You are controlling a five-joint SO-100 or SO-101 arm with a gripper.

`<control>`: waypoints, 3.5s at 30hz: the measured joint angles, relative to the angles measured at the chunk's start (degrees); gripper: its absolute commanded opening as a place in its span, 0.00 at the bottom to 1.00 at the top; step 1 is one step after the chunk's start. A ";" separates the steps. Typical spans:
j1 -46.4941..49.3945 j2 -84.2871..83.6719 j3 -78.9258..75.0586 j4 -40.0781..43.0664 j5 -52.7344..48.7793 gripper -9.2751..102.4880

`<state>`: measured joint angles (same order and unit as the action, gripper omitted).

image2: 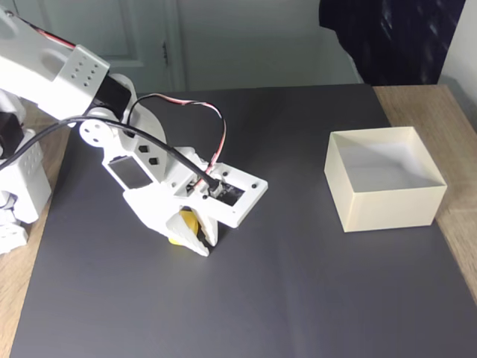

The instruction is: Grasp a cube block and put it in the white box.

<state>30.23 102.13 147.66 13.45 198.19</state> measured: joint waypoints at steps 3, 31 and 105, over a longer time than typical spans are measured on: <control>-0.53 1.23 0.70 0.35 -0.70 0.16; 1.05 18.98 1.49 14.77 -0.79 0.42; -1.41 15.12 4.66 21.88 10.11 0.19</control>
<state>28.83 117.25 152.31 35.33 208.30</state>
